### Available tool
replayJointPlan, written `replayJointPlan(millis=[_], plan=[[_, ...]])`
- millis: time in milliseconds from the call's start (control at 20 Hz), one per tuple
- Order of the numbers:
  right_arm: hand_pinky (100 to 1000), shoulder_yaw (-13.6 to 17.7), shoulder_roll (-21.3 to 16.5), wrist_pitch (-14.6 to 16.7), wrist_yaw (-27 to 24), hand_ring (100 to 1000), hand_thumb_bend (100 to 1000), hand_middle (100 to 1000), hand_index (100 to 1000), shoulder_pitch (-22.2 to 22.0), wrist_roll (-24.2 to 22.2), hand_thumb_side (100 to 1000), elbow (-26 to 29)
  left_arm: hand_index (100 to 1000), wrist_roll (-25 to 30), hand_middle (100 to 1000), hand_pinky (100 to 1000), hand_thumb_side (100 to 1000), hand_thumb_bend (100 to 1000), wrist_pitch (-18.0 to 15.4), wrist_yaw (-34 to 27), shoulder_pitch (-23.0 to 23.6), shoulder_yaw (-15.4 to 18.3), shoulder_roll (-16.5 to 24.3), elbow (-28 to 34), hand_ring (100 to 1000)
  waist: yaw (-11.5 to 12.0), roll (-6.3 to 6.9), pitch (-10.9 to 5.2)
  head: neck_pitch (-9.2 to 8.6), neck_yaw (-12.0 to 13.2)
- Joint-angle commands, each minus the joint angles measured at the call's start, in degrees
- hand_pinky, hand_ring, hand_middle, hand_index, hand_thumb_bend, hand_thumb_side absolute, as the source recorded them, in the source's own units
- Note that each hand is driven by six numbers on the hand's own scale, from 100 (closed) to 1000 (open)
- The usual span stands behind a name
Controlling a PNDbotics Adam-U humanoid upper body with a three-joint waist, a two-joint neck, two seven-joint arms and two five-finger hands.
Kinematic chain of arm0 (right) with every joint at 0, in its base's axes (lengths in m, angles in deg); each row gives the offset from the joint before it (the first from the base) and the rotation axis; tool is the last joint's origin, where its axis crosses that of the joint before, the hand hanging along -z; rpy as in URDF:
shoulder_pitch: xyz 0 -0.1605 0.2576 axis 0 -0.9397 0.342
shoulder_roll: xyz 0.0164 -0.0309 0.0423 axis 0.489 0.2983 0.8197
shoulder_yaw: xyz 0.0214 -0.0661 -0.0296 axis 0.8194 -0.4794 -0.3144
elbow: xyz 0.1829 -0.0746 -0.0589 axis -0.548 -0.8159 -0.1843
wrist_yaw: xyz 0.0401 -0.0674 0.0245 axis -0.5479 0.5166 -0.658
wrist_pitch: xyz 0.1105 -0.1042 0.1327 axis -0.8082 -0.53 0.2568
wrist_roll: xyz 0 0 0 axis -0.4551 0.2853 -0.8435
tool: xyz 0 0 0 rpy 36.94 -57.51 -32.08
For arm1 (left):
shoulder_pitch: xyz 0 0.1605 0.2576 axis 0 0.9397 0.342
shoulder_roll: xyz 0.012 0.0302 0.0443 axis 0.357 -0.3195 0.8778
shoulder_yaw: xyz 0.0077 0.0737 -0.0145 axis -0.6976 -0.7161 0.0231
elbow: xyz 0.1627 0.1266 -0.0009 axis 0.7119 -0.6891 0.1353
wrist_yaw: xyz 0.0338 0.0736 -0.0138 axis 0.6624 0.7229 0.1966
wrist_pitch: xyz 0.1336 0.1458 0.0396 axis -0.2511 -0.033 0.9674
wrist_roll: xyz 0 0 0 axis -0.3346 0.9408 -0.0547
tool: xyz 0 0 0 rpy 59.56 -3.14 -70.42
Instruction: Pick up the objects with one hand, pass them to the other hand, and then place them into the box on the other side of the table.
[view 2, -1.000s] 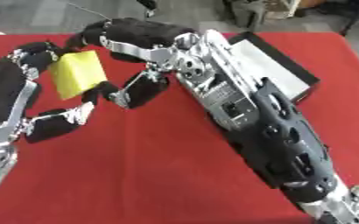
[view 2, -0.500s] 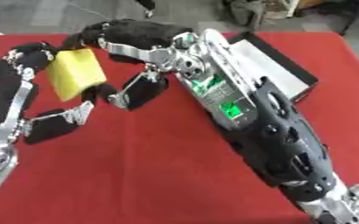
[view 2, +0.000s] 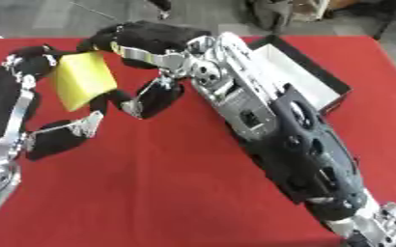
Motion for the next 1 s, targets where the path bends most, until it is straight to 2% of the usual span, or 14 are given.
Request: replayJointPlan(millis=[50, 300, 550, 700, 900, 1000], plan=[[974, 0.1, -0.2, -0.4, -0.1, 1000, 100, 875, 925, 1.0, 0.3, 140, 0.4, 584, -0.3, 417, 563, 309, 100, -0.1, 0.3, -0.8, 0.1, 0.4, 1.2, 409, 0.0, 0.19, -1.32, -0.12, -0.4], [975, 0.0, -0.1, -0.5, -2.1, 1000, 100, 840, 886, 0.9, 0.5, 184, 0.8, 584, 0.4, 417, 563, 307, 100, 0.1, 0.2, -1.0, 0.0, 0.1, 1.1, 408, -0.1, 0.2, -1.26, 0.04, -0.4], [974, 0.1, -0.2, -1.0, -3.7, 1000, 100, 818, 859, 0.8, 1.5, 183, 1.2, 585, 1.0, 416, 562, 305, 100, 0.6, 0.1, -0.9, 0.0, -0.2, 1.0, 407, -0.1, 0.2, -1.24, 0.16, -0.4], [971, 0.1, -0.2, -0.9, -4.7, 1000, 100, 796, 819, 0.8, 1.9, 175, 1.6, 595, 1.5, 424, 568, 261, 100, 1.0, -0.1, -0.9, 0.0, -0.2, 0.9, 415, -0.1, 0.2, -1.22, 0.29, -0.5], [961, 0.2, -0.4, -1.2, -6.1, 1000, 100, 756, 782, 0.7, 3.0, 105, 1.9, 637, 3.4, 467, 602, 185, 100, 1.7, 0.2, -0.8, 0.0, -0.2, 0.6, 456, -0.1, 0.21, -1.18, 0.47, -0.4], [954, 0.2, -0.4, -1.6, -7.1, 1000, 100, 728, 758, 0.6, 3.7, 100, 1.9, 655, 4.4, 486, 614, 162, 100, 2.0, 0.5, -0.8, 0.0, 0.0, 0.7, 473, -0.1, 0.23, -1.19, 0.5, -0.4]])
